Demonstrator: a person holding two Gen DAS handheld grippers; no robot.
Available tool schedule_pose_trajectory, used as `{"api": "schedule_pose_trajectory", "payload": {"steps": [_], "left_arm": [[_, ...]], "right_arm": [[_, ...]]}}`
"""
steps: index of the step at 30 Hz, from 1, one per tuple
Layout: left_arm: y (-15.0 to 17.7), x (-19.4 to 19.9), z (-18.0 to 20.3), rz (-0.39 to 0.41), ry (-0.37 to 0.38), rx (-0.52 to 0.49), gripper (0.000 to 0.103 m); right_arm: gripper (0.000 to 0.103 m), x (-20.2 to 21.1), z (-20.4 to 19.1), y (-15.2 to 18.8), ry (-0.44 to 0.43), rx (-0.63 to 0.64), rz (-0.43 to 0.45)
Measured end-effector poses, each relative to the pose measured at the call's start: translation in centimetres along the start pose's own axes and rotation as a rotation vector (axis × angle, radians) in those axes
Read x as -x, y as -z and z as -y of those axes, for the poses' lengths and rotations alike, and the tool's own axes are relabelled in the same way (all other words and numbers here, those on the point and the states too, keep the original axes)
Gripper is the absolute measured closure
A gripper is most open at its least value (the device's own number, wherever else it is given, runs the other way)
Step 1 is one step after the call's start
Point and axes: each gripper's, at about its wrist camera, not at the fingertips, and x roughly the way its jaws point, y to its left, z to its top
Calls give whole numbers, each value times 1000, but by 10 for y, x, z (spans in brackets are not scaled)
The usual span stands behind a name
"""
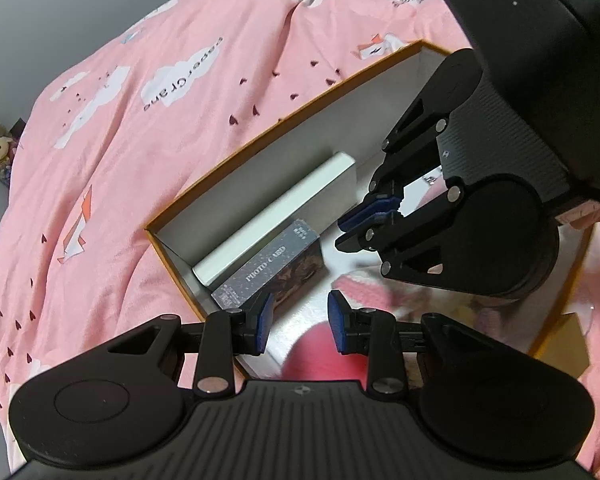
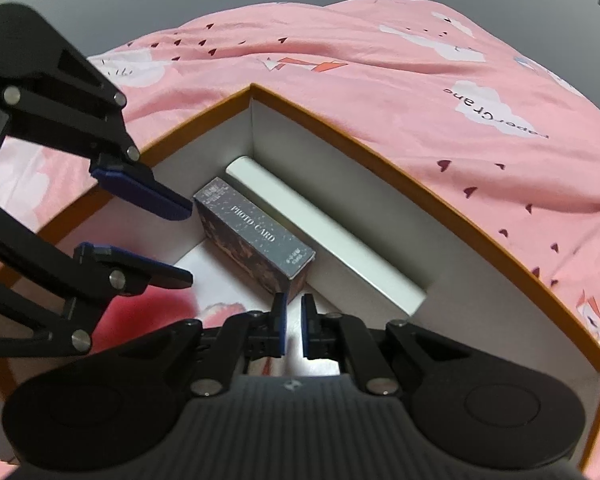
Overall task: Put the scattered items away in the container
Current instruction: 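Lower the PHOTO CARD box into the orange box and open the right tool, then withdraw both tools from the orange box toward the remaining items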
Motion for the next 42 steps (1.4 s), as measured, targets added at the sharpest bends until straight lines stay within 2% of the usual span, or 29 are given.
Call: {"api": "schedule_pose_trajectory", "payload": {"steps": [7, 9, 13, 15, 18, 19, 20, 24, 26, 30, 32, 36, 39, 42], "left_arm": [[8, 36, 15, 67, -15, 2, 68], [11, 47, 21, 89, -21, 1, 67], [20, 66, 33, 130, -34, 9, 67], [26, 76, 40, 153, -35, 8, 66], [36, 90, 51, 182, -42, 4, 62], [39, 96, 55, 195, -44, 10, 55], [43, 102, 58, 207, -44, 21, 51], [61, 122, 70, 242, -28, 83, 51], [70, 129, 76, 275, -31, 123, 51], [88, 138, 91, 320, -59, 208, 51], [96, 138, 101, 331, -61, 242, 51], [113, 130, 119, 317, -22, 338, 51], [124, 119, 128, 295, -12, 396, 51], [133, 110, 136, 264, 8, 437, 51]], "right_arm": [[90, 44, -15, 10, 22, -54, 67], [81, 50, -16, 11, 40, -72, 88], [78, 77, -21, 25, 60, -115, 134], [71, 90, -24, 33, 61, -139, 154], [61, 110, -32, 47, 71, -167, 186], [61, 116, -35, 52, 74, -176, 197], [59, 123, -37, 57, 71, -187, 207], [54, 147, -49, 81, 72, -239, 281], [51, 156, -57, 94, 85, -259, 330], [36, 166, -74, 120, 138, -292, 396], [36, 168, -80, 132, 157, -296, 413], [31, 169, -86, 152, 159, -350, 395], [31, 170, -86, 164, 127, -422, 374], [31, 169, -91, 174, 144, -465, 341]]}}
